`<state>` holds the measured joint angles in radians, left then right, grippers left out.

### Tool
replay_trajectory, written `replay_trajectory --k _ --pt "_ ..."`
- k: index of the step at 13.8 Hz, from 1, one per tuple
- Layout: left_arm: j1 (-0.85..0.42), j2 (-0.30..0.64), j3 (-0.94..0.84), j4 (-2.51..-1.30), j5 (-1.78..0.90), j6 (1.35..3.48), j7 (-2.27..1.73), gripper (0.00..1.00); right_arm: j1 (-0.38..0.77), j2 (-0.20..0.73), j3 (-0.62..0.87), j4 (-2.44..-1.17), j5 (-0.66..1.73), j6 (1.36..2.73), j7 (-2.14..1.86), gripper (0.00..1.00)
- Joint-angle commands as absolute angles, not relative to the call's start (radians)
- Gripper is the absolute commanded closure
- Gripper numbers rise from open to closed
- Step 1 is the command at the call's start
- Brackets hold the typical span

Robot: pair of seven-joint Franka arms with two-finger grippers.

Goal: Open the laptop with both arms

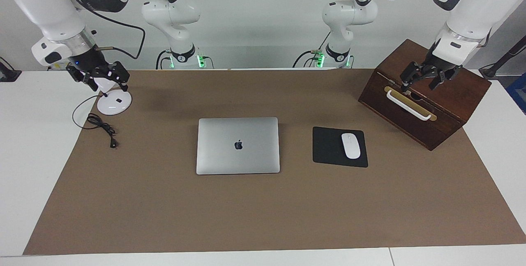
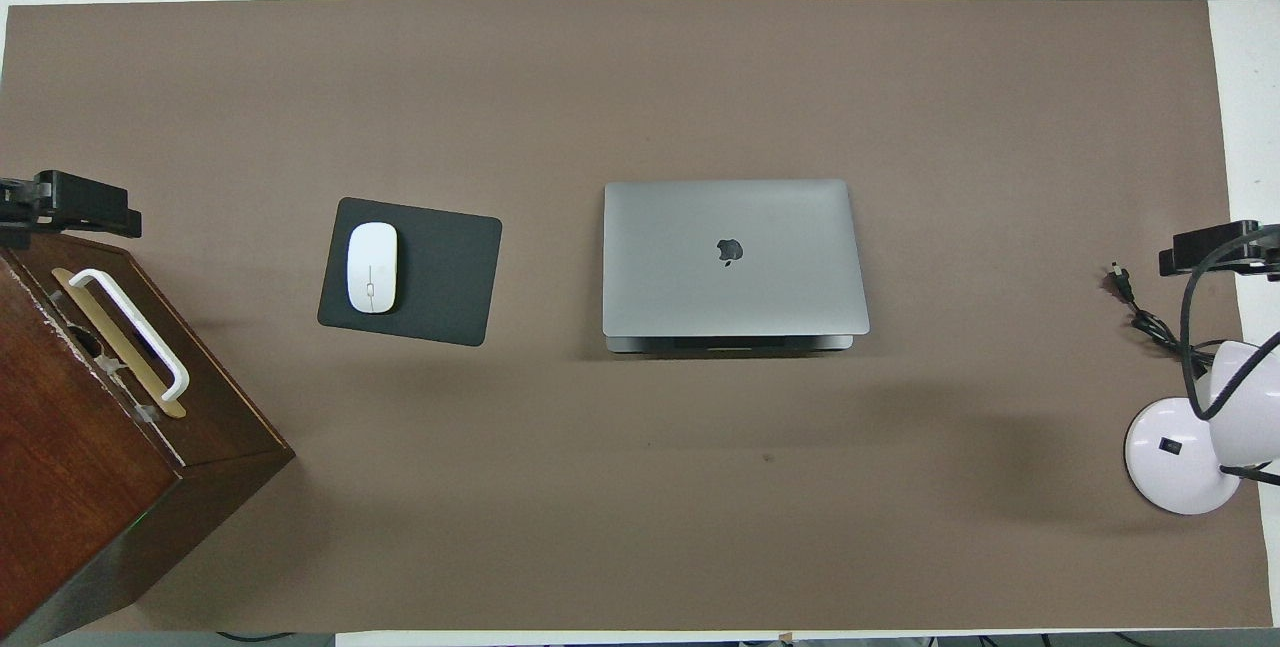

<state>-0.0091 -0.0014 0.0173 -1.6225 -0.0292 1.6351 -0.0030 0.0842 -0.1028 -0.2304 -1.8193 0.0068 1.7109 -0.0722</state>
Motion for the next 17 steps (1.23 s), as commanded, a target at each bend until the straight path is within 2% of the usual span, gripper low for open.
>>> replay_trajectory --k 1,5,6,7,8,9,13,15,17 --pt "-0.003 -0.02 0.014 -1.647 -0.015 1.657 0.005 0.0 0.072 -0.137 -0.224 -1.885 -0.005 1.77 -0.11 0.0" --pt "-0.003 -0.02 0.014 -1.651 -0.017 1.658 0.005 0.01 0.058 -0.141 -0.229 -1.901 0.014 1.789 -0.109 0.0" --pt "-0.003 -0.02 0.014 -1.654 -0.017 1.66 0.005 0.19 0.048 -0.149 -0.227 -1.916 0.027 1.802 -0.121 0.0" --pt "-0.003 -0.02 0.014 -1.654 -0.017 1.666 0.003 0.51 0.046 -0.172 -0.227 -1.954 0.052 1.837 -0.139 0.0" --pt "-0.003 -0.02 0.014 -1.655 -0.017 1.672 0.003 0.89 0.046 -0.193 -0.229 -2.003 0.066 1.891 -0.159 0.0" --pt "-0.003 -0.02 0.014 -1.654 -0.017 1.672 0.003 1.0 0.043 -0.222 -0.229 -2.064 0.067 1.952 -0.181 0.0" --pt "-0.005 -0.02 0.014 -1.655 -0.026 1.683 -0.063 1.0 0.057 -0.271 -0.227 -2.161 0.159 2.043 -0.195 0.0" --pt "-0.005 -0.021 0.012 -1.663 -0.035 1.689 -0.063 1.0 0.067 -0.305 -0.213 -2.239 0.222 2.153 -0.189 0.0" --pt "-0.006 -0.035 0.012 -1.695 -0.069 1.716 -0.06 1.0 0.139 -0.319 -0.213 -2.273 0.264 2.221 -0.108 0.0"
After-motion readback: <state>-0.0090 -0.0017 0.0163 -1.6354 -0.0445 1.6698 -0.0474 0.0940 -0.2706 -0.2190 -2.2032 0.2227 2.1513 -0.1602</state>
